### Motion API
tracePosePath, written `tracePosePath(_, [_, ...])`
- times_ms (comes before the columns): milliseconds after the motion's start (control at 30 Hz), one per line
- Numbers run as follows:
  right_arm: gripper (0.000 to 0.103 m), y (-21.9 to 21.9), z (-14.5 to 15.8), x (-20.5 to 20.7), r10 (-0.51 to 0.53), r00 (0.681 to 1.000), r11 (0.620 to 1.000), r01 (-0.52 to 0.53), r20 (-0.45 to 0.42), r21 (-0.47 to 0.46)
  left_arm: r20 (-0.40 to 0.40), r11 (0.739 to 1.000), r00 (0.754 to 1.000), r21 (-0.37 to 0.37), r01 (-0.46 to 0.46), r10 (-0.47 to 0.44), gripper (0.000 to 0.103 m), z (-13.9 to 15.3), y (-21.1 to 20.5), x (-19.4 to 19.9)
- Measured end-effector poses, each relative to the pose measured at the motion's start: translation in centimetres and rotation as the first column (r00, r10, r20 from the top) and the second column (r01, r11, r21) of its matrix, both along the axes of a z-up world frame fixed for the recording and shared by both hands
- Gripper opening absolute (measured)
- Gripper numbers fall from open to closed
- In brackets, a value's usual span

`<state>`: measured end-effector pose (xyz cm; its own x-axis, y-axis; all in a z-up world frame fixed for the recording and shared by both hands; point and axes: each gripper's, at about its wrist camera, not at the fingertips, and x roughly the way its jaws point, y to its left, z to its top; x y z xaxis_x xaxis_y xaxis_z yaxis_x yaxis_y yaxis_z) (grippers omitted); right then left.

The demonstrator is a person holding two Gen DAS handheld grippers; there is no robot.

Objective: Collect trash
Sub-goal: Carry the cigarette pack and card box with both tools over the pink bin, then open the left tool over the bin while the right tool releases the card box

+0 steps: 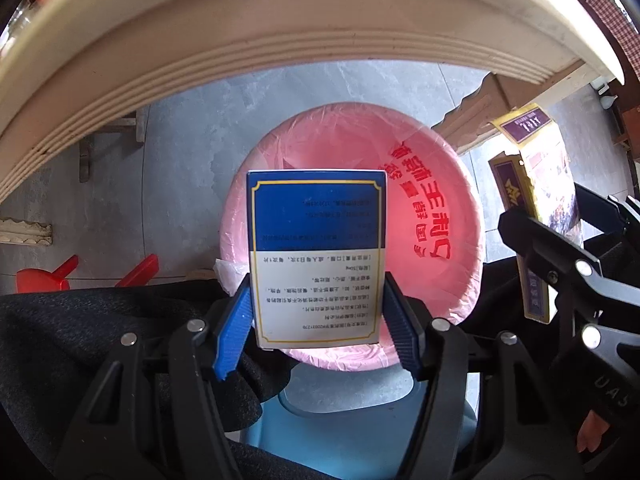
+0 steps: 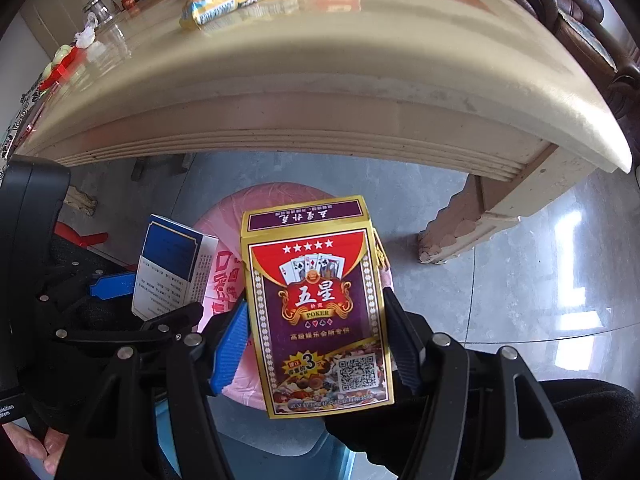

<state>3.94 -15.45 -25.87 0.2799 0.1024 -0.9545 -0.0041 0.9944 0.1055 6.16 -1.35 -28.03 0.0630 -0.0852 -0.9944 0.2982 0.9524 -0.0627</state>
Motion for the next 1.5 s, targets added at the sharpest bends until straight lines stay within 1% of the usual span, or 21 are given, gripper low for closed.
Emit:
tracePosePath(500, [0.061, -0.2, -6.2, 2.7, -0.007, 0.992, 1.0, 0.011, -0.123, 0.027, -0.135, 0.999, 0.991, 0.035, -0.008, 0.012, 0.061, -5.9, -0.2, 1.7])
tracePosePath(667, [0.061, -0.2, -7.4, 3.3, -0.004, 0.989, 0.999, 0.009, -0.146, 0.034, -0.173, 0.999, 0.985, 0.049, -0.013, 0.021, 0.061, -7.6, -0.7, 2.2])
tracePosePath(733, [0.061, -0.1, -7.9, 3.4, -0.003, 0.988, 0.999, 0.01, -0.157, 0.042, -0.178, 0.998, 0.984, 0.067, -0.01, 0.022, 0.061, -8.0, -0.8, 2.3])
tracePosePath(867, [0.061, -0.1, -8.4, 3.6, -0.001, 0.985, 0.999, 0.01, -0.173, 0.05, -0.199, 0.998, 0.98, 0.068, -0.013, 0.026, 0.061, -8.8, -0.7, 2.5])
tracePosePath(933, [0.061, -0.1, -8.4, 3.7, -0.001, 0.984, 0.999, 0.01, -0.179, 0.052, -0.204, 0.997, 0.979, 0.07, -0.017, 0.031, 0.061, -8.8, -0.7, 2.7])
tracePosePath(1000, [0.061, 0.0, -8.6, 3.7, 0.0, 0.983, 0.999, 0.01, -0.185, 0.052, -0.208, 0.997, 0.978, 0.077, -0.012, 0.028, 0.063, -9.1, -0.7, 2.7])
tracePosePath(1033, [0.061, 0.1, -8.7, 3.8, 0.0, 0.982, 0.999, 0.009, -0.187, 0.051, -0.206, 0.997, 0.978, 0.08, -0.012, 0.028, 0.066, -9.1, -0.7, 2.8])
tracePosePath(1200, [0.063, 0.4, -9.1, 4.0, 0.012, 0.978, 0.999, -0.003, -0.206, 0.043, -0.175, 0.993, 0.984, 0.117, -0.002, 0.022, 0.07, -9.0, -0.7, 2.8])
tracePosePath(1233, [0.063, 0.5, -9.2, 4.0, 0.013, 0.977, 0.999, -0.005, -0.211, 0.04, -0.17, 0.992, 0.985, 0.124, -0.004, 0.025, 0.071, -9.1, -0.6, 2.8])
tracePosePath(1367, [0.072, 0.6, -9.6, 4.1, 0.013, 0.976, 0.999, -0.004, -0.219, 0.039, -0.163, 0.989, 0.986, 0.144, -0.017, 0.041, 0.072, -9.0, -0.2, 2.8])
tracePosePath(1500, [0.074, 0.5, -9.6, 4.1, 0.009, 0.976, 0.999, 0.0, -0.22, 0.04, -0.155, 0.989, 0.987, 0.15, -0.02, 0.044, 0.072, -8.8, 0.0, 2.9])
